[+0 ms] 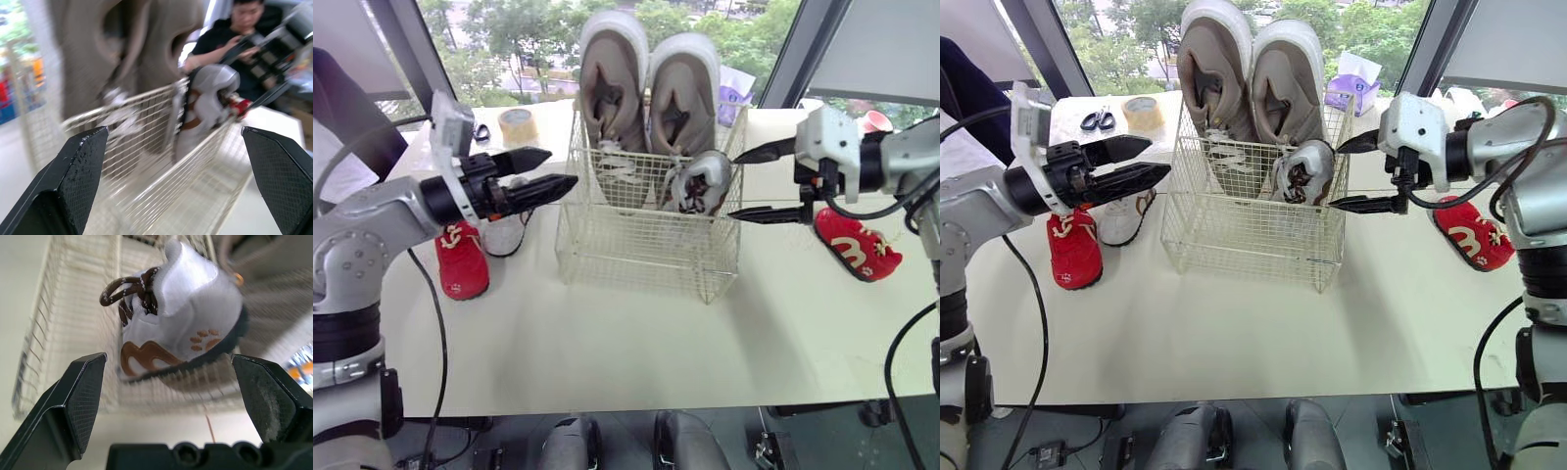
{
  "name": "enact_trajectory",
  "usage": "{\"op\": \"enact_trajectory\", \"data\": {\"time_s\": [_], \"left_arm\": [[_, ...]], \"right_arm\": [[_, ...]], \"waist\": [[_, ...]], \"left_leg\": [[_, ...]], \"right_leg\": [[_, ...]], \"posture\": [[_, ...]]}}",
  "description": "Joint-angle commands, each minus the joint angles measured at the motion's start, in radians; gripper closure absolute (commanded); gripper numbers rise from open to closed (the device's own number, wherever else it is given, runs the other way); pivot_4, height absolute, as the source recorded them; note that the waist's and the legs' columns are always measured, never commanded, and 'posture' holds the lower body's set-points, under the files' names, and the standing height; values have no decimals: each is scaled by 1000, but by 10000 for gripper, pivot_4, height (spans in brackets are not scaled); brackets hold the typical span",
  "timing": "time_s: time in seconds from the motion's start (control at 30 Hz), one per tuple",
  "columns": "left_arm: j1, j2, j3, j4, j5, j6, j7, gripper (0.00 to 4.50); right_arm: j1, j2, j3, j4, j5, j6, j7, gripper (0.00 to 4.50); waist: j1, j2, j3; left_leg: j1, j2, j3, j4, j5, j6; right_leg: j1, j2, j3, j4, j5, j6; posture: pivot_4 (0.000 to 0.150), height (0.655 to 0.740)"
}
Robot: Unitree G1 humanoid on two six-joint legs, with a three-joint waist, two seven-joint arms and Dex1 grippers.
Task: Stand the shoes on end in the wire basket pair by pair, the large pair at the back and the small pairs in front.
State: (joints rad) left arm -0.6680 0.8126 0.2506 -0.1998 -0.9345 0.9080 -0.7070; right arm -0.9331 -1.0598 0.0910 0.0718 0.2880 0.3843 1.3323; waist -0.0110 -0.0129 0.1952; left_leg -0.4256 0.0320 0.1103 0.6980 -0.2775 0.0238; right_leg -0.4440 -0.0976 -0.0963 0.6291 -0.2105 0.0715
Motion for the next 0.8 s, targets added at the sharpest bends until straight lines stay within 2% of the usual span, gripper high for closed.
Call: {"op": "enact_trajectory", "data": {"time_s": [0.03,0.13,0.27,0.33,0.5,0.8], "left_arm": [[-29,40,37,34,111,-22,115,0],[-89,55,-5,124,238,30,265,0],[-154,75,-78,227,327,117,296,0],[-203,82,-122,302,369,166,295,0],[-308,57,-227,481,460,153,216,0],[-487,-75,-362,862,639,6,77,0]], "right_arm": [[-55,-48,-88,-29,35,19,19,856],[-102,-20,-141,-107,170,153,27,856],[-163,23,-165,-247,377,343,41,856],[-182,35,-163,-288,434,390,52,856],[-181,49,-144,-308,449,401,43,856],[-151,50,-149,-345,458,420,2,856]], "waist": [[2,0,0],[1,0,0],[0,0,0],[2,0,0],[8,0,0],[22,-1,0]], "left_leg": [[0,0,0,0,0,0],[0,0,0,0,0,0],[0,0,-1,0,0,0],[0,0,-1,0,0,0],[0,0,0,0,-1,1],[-1,0,1,1,-1,1]], "right_leg": [[0,0,0,0,0,0],[0,0,0,0,0,0],[0,0,0,1,0,0],[0,0,0,1,0,0],[0,-1,0,0,0,0],[-1,0,0,1,0,0]], "posture": [[1500,7400],[1500,7400],[1500,7400],[1500,7400],[1500,7400],[1500,7400]]}}
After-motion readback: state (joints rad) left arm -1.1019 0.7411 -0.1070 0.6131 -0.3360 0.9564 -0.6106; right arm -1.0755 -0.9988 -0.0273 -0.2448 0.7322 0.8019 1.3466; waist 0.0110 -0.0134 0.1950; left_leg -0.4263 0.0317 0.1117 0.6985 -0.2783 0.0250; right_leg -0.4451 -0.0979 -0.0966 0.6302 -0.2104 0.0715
